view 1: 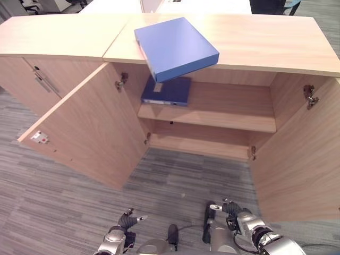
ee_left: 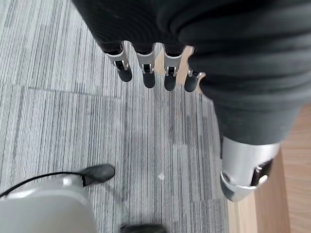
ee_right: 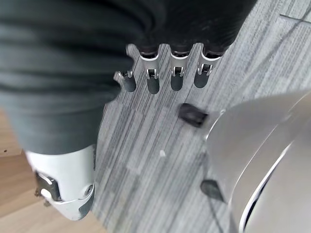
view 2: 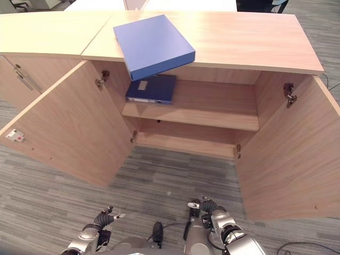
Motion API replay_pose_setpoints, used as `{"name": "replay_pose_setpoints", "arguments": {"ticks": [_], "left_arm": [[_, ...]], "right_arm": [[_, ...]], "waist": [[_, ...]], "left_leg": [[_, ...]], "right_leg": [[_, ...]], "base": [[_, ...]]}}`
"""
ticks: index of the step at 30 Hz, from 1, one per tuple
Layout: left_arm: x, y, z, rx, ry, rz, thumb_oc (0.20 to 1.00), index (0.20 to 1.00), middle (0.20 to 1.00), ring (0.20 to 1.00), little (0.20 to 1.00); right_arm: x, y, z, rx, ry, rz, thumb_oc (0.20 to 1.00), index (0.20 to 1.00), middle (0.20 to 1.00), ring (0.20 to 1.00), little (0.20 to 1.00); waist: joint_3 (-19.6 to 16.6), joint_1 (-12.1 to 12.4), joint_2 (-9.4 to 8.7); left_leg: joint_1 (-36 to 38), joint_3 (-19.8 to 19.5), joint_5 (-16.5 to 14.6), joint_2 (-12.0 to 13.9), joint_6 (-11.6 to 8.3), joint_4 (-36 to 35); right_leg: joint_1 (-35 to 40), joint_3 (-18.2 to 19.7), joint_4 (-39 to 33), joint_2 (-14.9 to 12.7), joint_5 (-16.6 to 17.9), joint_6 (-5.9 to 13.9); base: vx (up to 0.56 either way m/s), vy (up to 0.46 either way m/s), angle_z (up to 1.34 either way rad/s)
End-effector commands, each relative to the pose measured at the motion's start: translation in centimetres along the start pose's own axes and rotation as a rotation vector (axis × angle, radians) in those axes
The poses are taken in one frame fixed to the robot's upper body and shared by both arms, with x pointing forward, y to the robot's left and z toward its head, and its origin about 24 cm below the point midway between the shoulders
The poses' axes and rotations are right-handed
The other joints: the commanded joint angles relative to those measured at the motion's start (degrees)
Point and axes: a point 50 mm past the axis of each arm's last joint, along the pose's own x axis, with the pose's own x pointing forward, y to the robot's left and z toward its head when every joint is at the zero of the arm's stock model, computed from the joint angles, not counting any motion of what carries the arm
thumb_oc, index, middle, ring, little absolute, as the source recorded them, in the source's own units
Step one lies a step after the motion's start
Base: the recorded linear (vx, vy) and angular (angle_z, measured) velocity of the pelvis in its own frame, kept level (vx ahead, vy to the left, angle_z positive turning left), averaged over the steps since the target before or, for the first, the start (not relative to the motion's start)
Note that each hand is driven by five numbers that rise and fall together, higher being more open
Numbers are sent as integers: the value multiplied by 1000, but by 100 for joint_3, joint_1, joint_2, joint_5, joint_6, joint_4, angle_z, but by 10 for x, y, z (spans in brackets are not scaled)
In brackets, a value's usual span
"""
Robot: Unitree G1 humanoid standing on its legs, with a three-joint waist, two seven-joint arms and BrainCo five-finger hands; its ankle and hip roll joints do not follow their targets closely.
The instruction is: Put the empty folder in the office cabinet
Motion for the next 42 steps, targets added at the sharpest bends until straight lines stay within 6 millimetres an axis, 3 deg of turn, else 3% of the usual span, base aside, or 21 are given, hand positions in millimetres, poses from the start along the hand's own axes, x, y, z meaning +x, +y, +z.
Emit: {"name": "replay_pose_setpoints", "arguments": {"ticks": [1, 5, 9, 11, 12, 13, 15, 16, 19, 20, 23, 24, 35, 42], "left_arm": [[2, 0, 8, 71, -31, -4, 1000, 1000, 1000, 1000, 1000], [1, -5, -1, 83, 9, -13, 1000, 1000, 1000, 1000, 1000], [2, -9, -3, 93, 22, -26, 1000, 1000, 1000, 1000, 1000], [2, -11, 2, 91, 10, -38, 1000, 1000, 1000, 1000, 1000], [3, -12, 5, 78, -3, -45, 1000, 1000, 1000, 1000, 1000], [3, -12, 5, 78, -3, -45, 1000, 1000, 1000, 1000, 1000], [3, -15, 8, 62, -15, -51, 1000, 1000, 1000, 1000, 1000], [3, -15, 7, 57, -11, -52, 1000, 1000, 1000, 1000, 1000], [1, -13, 0, 44, 9, -43, 1000, 1000, 1000, 1000, 1000], [0, -11, -2, 38, 12, -38, 1000, 1000, 1000, 1000, 1000], [0, -11, -4, 28, 20, -33, 1000, 1000, 1000, 1000, 1000], [-1, -12, -8, 30, 35, -33, 1000, 1000, 1000, 1000, 1000], [0, 1, -12, 48, 56, 5, 1000, 1000, 1000, 1000, 1000], [-1, 7, -14, 35, 60, 18, 1000, 1000, 1000, 1000, 1000]], "right_arm": [[2, -7, 26, -11, -62, -29, 1000, 1000, 1000, 1000, 1000], [1, -12, 17, -24, -42, -44, 1000, 1000, 1000, 1000, 1000], [0, -16, 10, 1, -35, -59, 1000, 1000, 1000, 1000, 1000], [-1, -19, 5, 17, -27, -67, 1000, 1000, 1000, 1000, 1000], [-2, -24, -1, 22, -12, -81, 1000, 1000, 1000, 1000, 1000], [-2, -24, -1, 22, -12, -81, 1000, 1000, 1000, 1000, 1000], [-3, -32, -9, 38, 12, -107, 1000, 1000, 1000, 1000, 1000], [-4, -34, -12, 49, 22, -114, 1000, 1000, 1000, 1000, 1000], [-6, -36, -26, 69, 58, -122, 1000, 1000, 1000, 1000, 1000], [-7, -38, -28, 65, 64, -124, 1000, 1000, 1000, 1000, 1000], [-7, -37, -33, 57, 80, -122, 1000, 1000, 1000, 1000, 1000], [-9, -34, -43, 78, 107, -120, 1000, 1000, 1000, 1000, 1000], [-13, -23, -67, 98, 177, -99, 1000, 1000, 1000, 1000, 1000], [-16, -24, -80, 121, 220, -108, 1000, 1000, 1000, 1000, 1000]], "waist": [[7, 22, 17], [-217, -61, 30], [-253, -161, -12], [-243, -221, -76], [-175, -212, -153], [-177, -215, -151], [-13, -127, -278], [-3, -115, -310], [-81, 18, -415], [-106, 72, -382], [-168, 123, -320], [-289, 70, -249], [-554, 43, -192], [-591, -3, -247]], "left_leg": [[253, -192, -626, -163, -94, 171], [480, -223, -743, 38, -187, 67], [398, -216, -922, 222, -368, 502], [205, -60, -907, 397, -581, 1229], [-208, 105, -598, 617, -757, 2359], [-217, 102, -604, 620, -758, 2371], [-965, 197, -213, 753, -656, 3715], [-1132, 329, -238, 823, -586, 3722], [-1393, 311, -432, 711, -498, 2687], [-1372, 163, -288, 673, -559, 2084], [-1289, -126, -176, 605, -633, 1508], [-1067, -161, -169, 597, -642, 1192], [-278, -33, -118, 299, -362, 126], [-216, 23, -170, 224, -289, 14]], "right_leg": [[370, 122, -121, 148, 610, 32], [412, 78, 167, 255, 464, -70], [508, 11, 431, 272, 168, -209], [683, -105, 511, 285, -38, -311], [971, -181, 488, 393, -236, -474], [969, -184, 488, 395, -236, -475], [1277, -233, 463, 461, -462, -670], [1366, -251, 442, 441, -513, -678], [1584, -135, 283, 349, -524, -563], [1631, -88, 261, 345, -531, -529], [1687, 29, 290, 354, -566, -502], [1791, 44, 286, 357, -574, -455], [1936, 386, -48, 203, -275, -215], [1868, 487, -81, 163, -162, -98]], "base": [[231, -159, 30], [265, -196, 27], [182, -191, 13], [173, -276, 34], [177, -287, 46], [150, -288, 51], [105, -214, 17], [146, -140, 11], [205, 37, -29], [147, 80, -34], [156, 108, 10], [255, 185, -59], [112, 132, -23], [21, 66, -9]]}}
